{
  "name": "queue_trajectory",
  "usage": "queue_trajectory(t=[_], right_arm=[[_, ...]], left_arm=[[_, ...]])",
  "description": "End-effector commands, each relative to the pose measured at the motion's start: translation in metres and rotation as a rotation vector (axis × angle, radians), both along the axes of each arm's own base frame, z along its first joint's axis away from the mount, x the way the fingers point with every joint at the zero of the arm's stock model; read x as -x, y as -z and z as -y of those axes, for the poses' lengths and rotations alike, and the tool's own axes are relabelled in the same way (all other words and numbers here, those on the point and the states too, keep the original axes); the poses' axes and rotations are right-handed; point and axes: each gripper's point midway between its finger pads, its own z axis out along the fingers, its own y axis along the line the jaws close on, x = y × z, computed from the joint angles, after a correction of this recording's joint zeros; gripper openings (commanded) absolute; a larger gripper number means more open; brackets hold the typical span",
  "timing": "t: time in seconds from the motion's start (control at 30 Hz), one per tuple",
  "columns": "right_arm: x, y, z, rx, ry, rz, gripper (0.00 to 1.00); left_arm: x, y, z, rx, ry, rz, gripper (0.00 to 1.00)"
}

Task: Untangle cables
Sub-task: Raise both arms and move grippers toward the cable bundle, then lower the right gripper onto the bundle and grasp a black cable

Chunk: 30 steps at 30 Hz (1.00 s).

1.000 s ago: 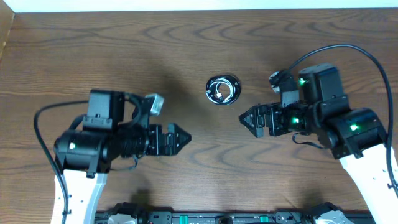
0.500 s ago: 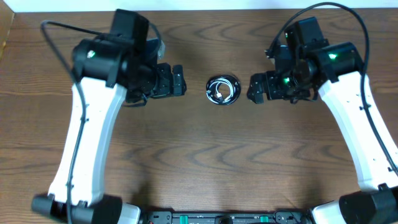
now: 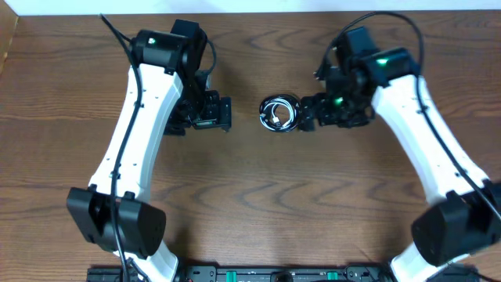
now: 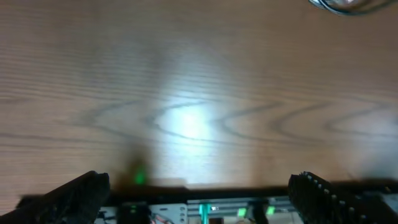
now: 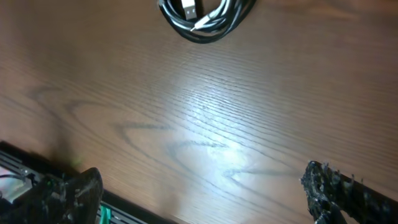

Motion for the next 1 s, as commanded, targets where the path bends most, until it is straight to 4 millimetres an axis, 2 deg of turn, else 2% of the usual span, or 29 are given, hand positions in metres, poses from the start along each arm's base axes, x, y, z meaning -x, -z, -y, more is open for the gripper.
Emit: queue_trajectory(t=[0.0, 0.03, 0.13, 0.27, 0.5, 0.57, 0.63, 0.7, 0.77, 0.97], right_arm=[[-0.003, 0.015, -0.017, -0.003, 0.036, -0.033, 0.98], [-0.006, 0.019, -0.021, -0.006, 0.032, -0.027, 0.96], [-0.018, 0.034, -0.027, 0.020, 0.063, -0.011, 0.84], [-0.042, 0.059, -0.015, 0.139, 0.217, 0.021, 0.75], [-0.067, 0.098, -0.017, 0.148, 0.273, 0.017, 0.64], [-0.069, 0.108, -0.019, 0.148, 0.271, 0.004, 0.52], [-0.070, 0.115, -0.024, 0.133, 0.265, -0.006, 0.51], [-0.073, 0.121, -0.026, 0.127, 0.264, -0.004, 0.47], [-0.077, 0.124, -0.024, 0.134, 0.266, 0.008, 0.37], [-0.086, 0.123, -0.017, 0.139, 0.286, 0.037, 0.28]], left_arm=[[-0.017, 0.004, -0.032, -0.063, -0.090, 0.041, 0.98], [-0.022, 0.004, -0.038, -0.060, -0.112, 0.057, 0.97], [-0.030, 0.004, -0.059, -0.055, -0.181, 0.074, 0.98], [-0.032, 0.004, -0.069, -0.023, -0.225, 0.072, 0.98], [-0.034, 0.018, -0.053, 0.029, -0.206, 0.058, 0.98], [-0.033, 0.027, -0.050, 0.027, -0.197, 0.049, 0.98], [-0.029, 0.034, -0.049, 0.025, -0.194, 0.030, 0.98], [-0.024, 0.041, -0.050, 0.021, -0.194, 0.006, 0.98], [-0.019, 0.047, -0.050, 0.018, -0.194, -0.017, 0.98], [-0.014, 0.054, -0.049, 0.023, -0.195, -0.042, 0.98]])
